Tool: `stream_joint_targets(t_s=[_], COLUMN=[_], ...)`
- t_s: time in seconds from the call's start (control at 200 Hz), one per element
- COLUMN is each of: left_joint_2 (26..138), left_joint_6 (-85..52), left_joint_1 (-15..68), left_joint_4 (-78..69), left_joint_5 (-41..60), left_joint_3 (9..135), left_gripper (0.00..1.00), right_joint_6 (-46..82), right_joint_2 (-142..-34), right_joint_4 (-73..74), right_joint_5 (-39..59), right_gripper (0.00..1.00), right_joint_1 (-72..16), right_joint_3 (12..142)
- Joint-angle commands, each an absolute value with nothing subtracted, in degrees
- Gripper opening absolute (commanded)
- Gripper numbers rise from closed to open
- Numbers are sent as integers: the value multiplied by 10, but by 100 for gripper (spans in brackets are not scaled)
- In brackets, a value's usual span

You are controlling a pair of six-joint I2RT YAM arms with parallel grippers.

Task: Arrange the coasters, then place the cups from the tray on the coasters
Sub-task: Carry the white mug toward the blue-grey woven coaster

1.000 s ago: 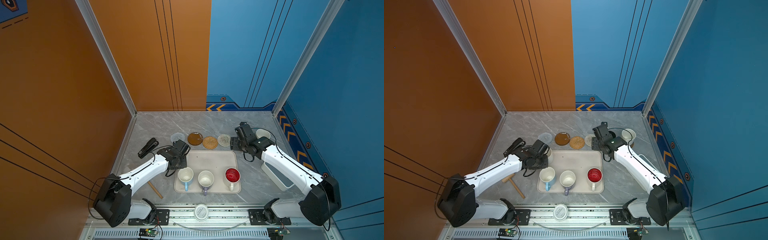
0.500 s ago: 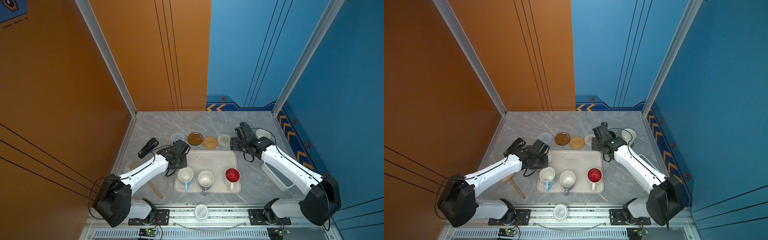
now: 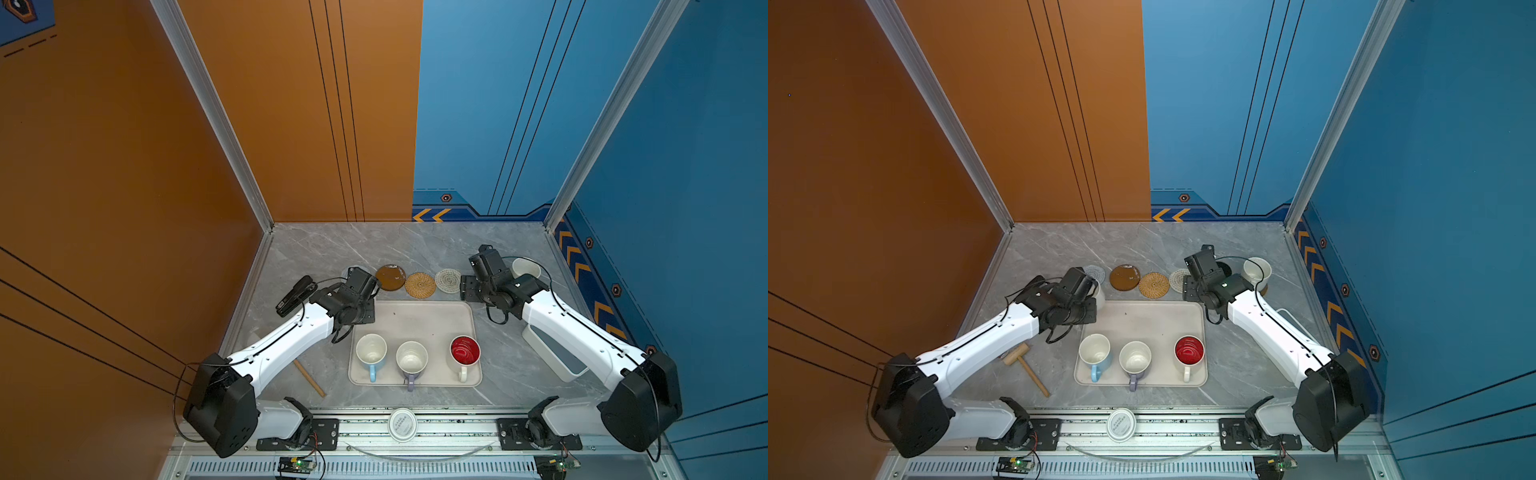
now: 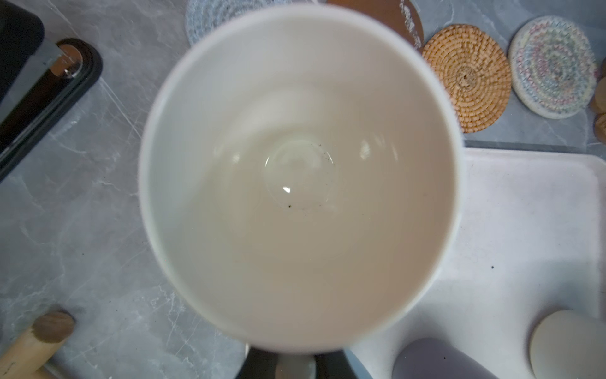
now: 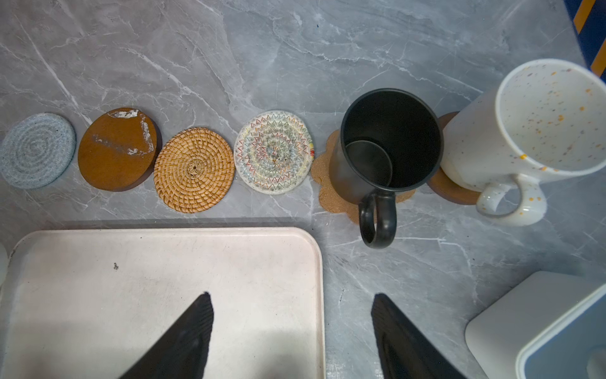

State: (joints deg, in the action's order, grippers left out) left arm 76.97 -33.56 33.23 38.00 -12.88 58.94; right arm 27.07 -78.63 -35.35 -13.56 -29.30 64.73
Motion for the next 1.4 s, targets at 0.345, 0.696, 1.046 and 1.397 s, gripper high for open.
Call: stream_joint_targets(t_s=[0.345,0.696,1.046,1.397], left_joint_2=[859,929,988,1016], left_joint_6=[-256,-235,-235,-236], left_joint_1=[279,224,200,192], left_joint_4=[371,350,300,278], left_joint_5=[-185,-164,-141,-134], left_joint_3=[716,762,771,775], left_gripper=[0,0,0,0], right_joint_6=[284,293,300,307], right_joint_2=[-770,-773,-775,-778], right_joint_4=[-367,-373,-381,-386], right_joint_5=[-135,-138,-143,-145], right_gripper=[75,75,75,75], right_joint_1=[-297,-300,-305,-309], right_joint_3=[637,637,642,643])
